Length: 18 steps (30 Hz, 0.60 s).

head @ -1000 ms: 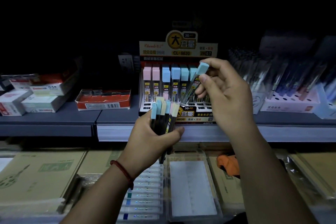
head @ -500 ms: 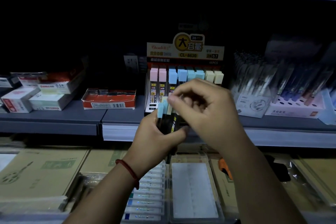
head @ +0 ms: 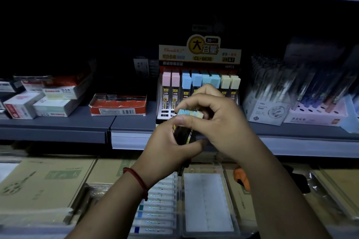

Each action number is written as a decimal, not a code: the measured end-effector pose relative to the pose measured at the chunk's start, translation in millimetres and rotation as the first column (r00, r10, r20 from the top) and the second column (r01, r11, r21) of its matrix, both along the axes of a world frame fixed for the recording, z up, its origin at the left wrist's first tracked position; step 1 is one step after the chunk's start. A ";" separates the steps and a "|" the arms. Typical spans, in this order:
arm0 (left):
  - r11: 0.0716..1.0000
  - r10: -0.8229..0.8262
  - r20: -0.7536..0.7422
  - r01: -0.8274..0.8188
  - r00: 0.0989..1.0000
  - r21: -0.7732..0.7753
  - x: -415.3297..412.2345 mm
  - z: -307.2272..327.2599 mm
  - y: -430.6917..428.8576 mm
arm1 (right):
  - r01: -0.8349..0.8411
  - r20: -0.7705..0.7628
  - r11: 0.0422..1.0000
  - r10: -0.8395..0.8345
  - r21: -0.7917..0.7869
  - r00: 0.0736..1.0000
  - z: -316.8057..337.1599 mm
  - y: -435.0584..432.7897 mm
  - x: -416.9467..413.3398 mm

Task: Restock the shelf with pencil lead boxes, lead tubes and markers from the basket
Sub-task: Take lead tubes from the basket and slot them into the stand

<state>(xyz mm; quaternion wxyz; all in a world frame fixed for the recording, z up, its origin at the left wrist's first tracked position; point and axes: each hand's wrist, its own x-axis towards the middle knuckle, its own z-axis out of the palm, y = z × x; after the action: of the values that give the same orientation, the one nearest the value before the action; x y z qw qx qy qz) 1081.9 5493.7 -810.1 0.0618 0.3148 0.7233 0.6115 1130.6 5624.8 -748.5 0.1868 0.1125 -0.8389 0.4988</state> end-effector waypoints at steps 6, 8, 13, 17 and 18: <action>1.000 0.015 0.002 -0.015 1.000 0.016 0.6 5.3 -1.1 | -0.005 -0.009 0.998 0.004 -0.058 1.000 -6.4 4.0 -6.1; 1.000 0.013 0.032 -0.014 0.999 0.023 1.4 5.8 -2.1 | -0.003 -0.026 0.995 0.000 -0.103 1.000 -7.5 4.2 -7.8; 1.000 0.020 0.098 -0.020 0.995 -0.001 1.0 -0.5 -3.7 | 0.023 -0.107 0.971 -0.050 -0.239 0.993 -1.0 11.6 -7.3; 0.999 0.053 0.115 -0.051 0.992 -0.018 1.1 -4.5 -2.7 | 0.019 -0.023 0.963 -0.026 -0.270 0.999 -3.7 5.0 -6.3; 0.998 0.067 0.103 -0.064 0.992 -0.026 1.5 -5.7 -2.7 | 0.041 0.007 0.968 -0.041 -0.247 0.999 -5.2 4.0 -6.7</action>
<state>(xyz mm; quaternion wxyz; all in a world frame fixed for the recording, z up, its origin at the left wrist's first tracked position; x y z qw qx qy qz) 1083.4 5491.0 -815.8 0.0828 0.2577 0.7359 0.6206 1123.9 5628.9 -753.7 0.2088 0.0704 -0.7725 0.5956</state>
